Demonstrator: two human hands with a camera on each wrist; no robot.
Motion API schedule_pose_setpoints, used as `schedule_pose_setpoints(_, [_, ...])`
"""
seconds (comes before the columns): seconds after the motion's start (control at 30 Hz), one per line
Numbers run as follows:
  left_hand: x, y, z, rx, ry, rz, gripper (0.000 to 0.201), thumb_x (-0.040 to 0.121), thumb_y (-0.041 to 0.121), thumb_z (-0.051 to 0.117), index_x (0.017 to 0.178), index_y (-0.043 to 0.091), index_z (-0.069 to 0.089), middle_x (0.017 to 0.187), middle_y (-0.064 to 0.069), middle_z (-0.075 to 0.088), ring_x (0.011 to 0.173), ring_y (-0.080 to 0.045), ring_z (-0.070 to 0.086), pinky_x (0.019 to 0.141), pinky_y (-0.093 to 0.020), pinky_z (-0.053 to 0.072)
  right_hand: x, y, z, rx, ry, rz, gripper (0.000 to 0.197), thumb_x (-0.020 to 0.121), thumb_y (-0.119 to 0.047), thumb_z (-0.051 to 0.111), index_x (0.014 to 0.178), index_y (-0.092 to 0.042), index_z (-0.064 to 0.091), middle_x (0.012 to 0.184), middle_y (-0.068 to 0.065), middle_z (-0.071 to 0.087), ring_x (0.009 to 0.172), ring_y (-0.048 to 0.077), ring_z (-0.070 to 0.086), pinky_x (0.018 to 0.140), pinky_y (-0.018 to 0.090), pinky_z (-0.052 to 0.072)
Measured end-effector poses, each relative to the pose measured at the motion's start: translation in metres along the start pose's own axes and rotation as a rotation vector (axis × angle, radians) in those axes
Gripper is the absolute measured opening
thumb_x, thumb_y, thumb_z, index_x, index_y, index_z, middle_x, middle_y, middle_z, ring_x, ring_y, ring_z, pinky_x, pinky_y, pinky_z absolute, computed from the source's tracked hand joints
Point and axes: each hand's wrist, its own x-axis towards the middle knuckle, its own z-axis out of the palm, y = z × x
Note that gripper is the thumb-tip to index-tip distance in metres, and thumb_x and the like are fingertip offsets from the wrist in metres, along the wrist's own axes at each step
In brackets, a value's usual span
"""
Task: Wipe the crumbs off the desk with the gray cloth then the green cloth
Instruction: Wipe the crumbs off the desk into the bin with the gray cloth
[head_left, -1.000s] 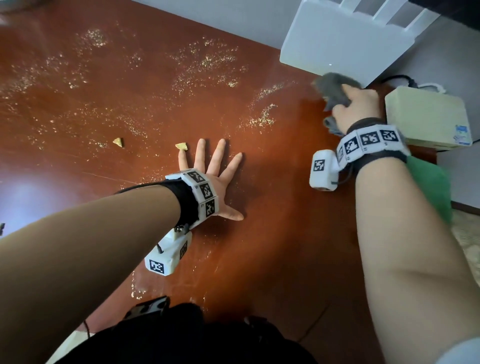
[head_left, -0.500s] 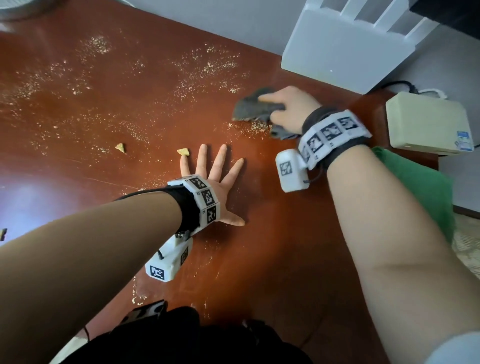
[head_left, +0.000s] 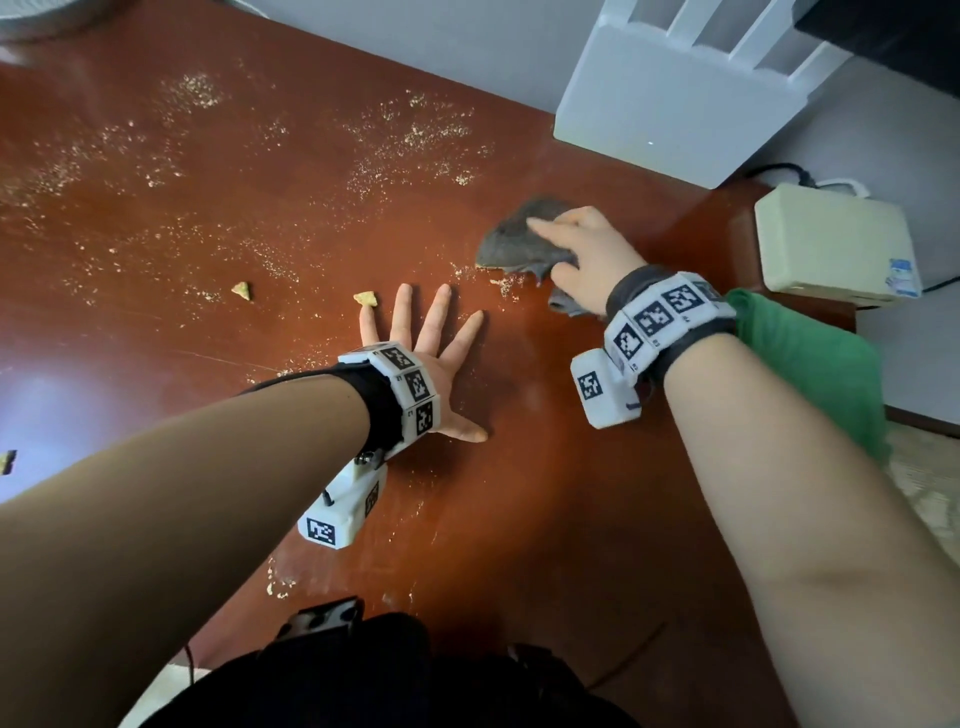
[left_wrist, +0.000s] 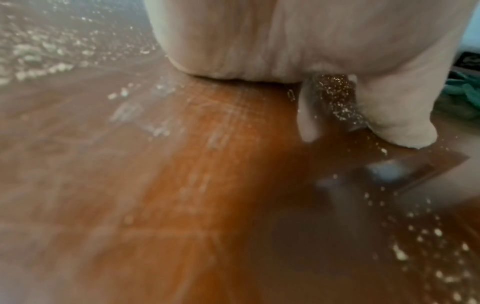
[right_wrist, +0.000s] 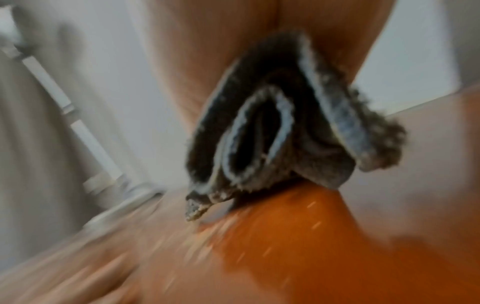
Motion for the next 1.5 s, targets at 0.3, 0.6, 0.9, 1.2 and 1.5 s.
schedule_pose_setpoints(0.3, [-0.006,-0.001,0.000,0.015,0.030,0.028,0.119,0.062,0.086,0.047,0.138,0.038,-0.032,0.146,-0.001,-0.040,0.136,-0.038,-0.030,0.107,-0.066,-0.010,-0.031,0.009,0.022,-0.006,0.106,0.445,0.066,0.088,-0.007,0.051,0.143,-0.032,0.027,0.142,0.003,0.021,0.116,0.034,0.032,0.096,0.038,0.044])
schedule_pose_setpoints(0.6, [-0.033,-0.074,0.014,0.011,0.179,0.025,0.105,0.079,0.067,0.050,0.134,0.040,-0.036,0.142,-0.003,-0.045,0.136,-0.027,-0.033,0.112,-0.045,-0.013,-0.041,-0.019,0.021,0.263,0.266,0.210,0.053,0.091,-0.003,0.044,0.140,-0.022,0.040,0.148,0.006,0.020,0.129,0.027,0.036,0.108,0.024,0.030])
schedule_pose_setpoints(0.9, [-0.011,-0.123,0.013,-0.208,0.181,-0.277,0.118,0.057,0.092,0.034,0.141,0.037,-0.027,0.152,-0.001,-0.031,0.141,-0.030,-0.023,0.114,-0.053,-0.008,-0.011,-0.022,0.018,-0.118,-0.018,0.418,0.069,0.089,-0.014,0.048,0.147,-0.034,0.016,0.158,0.001,0.000,0.131,0.039,0.026,0.106,0.041,0.033])
schedule_pose_setpoints(1.2, [0.007,-0.118,-0.006,-0.128,0.095,-0.219,0.130,0.049,0.093,0.043,0.138,0.036,-0.033,0.149,-0.002,-0.036,0.139,-0.037,-0.023,0.111,-0.063,-0.002,-0.021,-0.028,0.009,0.039,0.075,0.154,0.060,0.092,-0.006,0.036,0.147,-0.027,0.026,0.157,-0.003,0.016,0.137,0.031,0.025,0.112,0.037,0.025])
schedule_pose_setpoints(1.5, [0.011,-0.121,-0.005,-0.128,0.071,-0.210,0.130,0.051,0.090,0.048,0.138,0.037,-0.033,0.148,-0.001,-0.037,0.139,-0.037,-0.025,0.110,-0.063,-0.002,0.025,0.021,-0.011,-0.160,0.066,0.526,0.065,0.088,-0.010,0.051,0.146,-0.024,0.026,0.155,0.005,0.016,0.132,0.038,0.031,0.106,0.041,0.031])
